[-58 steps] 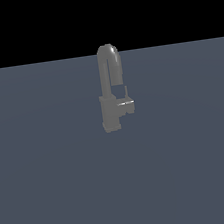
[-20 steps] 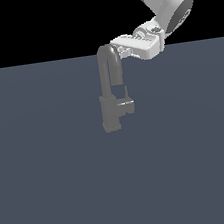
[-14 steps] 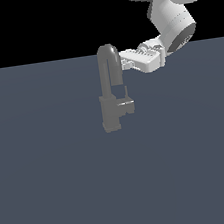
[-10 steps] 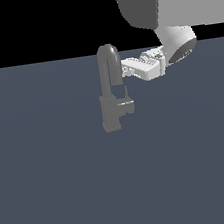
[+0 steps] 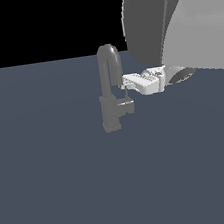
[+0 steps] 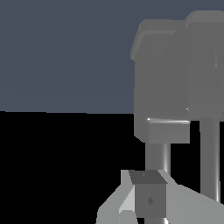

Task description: Turn on the faucet by rotating a designated handle.

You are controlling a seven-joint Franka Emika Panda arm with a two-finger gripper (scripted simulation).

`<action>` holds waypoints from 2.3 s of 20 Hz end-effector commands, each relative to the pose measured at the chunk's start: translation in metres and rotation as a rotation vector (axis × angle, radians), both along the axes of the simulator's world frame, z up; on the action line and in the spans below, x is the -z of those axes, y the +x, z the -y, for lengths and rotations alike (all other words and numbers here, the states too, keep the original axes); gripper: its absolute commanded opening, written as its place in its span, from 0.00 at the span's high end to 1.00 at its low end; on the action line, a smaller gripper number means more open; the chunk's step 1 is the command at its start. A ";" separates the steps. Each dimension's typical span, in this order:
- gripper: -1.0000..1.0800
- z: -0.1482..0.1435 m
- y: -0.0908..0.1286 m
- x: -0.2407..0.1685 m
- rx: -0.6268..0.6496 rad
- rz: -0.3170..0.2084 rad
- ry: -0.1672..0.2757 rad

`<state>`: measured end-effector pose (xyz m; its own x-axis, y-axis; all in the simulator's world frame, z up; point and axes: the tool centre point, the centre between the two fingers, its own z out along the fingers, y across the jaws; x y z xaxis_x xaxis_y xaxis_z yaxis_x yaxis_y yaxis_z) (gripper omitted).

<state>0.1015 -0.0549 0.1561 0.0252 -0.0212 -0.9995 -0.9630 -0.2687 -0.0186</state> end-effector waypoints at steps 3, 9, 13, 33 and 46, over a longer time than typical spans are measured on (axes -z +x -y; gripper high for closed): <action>1.00 -0.001 0.001 0.013 0.027 -0.031 0.022; 1.00 -0.001 0.001 0.012 0.025 -0.029 0.021; 1.00 -0.001 0.001 0.012 0.025 -0.028 0.021; 1.00 0.003 -0.020 0.007 0.025 -0.028 0.021; 1.00 0.009 -0.040 0.002 0.025 -0.028 0.021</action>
<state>0.0672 -0.0618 0.1542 0.0044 -0.0039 -1.0000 -0.9710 -0.2390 -0.0033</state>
